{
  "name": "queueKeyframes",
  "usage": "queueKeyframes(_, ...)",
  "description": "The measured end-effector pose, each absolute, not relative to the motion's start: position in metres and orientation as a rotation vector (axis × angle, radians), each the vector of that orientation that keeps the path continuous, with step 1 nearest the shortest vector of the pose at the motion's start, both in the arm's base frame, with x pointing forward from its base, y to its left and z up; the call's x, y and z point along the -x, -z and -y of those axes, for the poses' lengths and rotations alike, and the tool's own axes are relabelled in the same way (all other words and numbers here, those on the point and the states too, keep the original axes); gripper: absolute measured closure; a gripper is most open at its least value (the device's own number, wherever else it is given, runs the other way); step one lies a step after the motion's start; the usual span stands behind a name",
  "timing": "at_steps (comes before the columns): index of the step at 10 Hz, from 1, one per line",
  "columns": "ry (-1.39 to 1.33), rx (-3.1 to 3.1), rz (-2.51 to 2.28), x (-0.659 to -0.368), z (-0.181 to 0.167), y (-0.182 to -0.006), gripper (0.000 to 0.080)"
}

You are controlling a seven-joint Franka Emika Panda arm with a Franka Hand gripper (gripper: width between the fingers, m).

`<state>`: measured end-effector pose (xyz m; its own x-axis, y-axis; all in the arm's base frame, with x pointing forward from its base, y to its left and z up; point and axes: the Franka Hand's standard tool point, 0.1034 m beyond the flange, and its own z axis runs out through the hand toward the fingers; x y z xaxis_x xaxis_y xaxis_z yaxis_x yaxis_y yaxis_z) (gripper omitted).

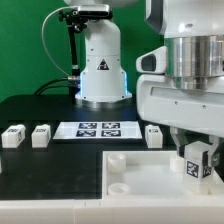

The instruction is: Assemble one leg

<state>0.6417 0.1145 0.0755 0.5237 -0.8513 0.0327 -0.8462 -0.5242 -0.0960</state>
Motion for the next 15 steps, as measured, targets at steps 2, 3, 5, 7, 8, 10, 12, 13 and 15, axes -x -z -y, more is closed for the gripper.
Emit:
queueKeyframes(2,0.094,2.231,-2.074,-0.639,-0.116,-0.075,0.0499)
queueKeyframes(3,0.067,2.007,-2.263,-0.638,-0.122,-0.075,0.0499)
queueKeyframes(5,0.074,1.787,-2.424,-0.637,-0.123,-0.074,0.05)
queueKeyframes(7,0.08,1.868,-2.365,-0.637,-0.124,-0.074,0.0501)
queueKeyframes(8,0.084,1.897,-2.343,-0.638,-0.124,-0.074,0.0334)
queueKeyframes(10,0.148,2.348,-1.915,-0.642,-0.127,-0.077,0.0188)
queueKeyframes(12,0.181,2.57,-1.62,-0.642,-0.126,-0.076,0.0161)
queueKeyframes(13,0.188,2.643,-1.508,-0.642,-0.126,-0.076,0.0152)
queueKeyframes(15,0.203,2.791,-1.244,-0.642,-0.125,-0.076,0.0151)
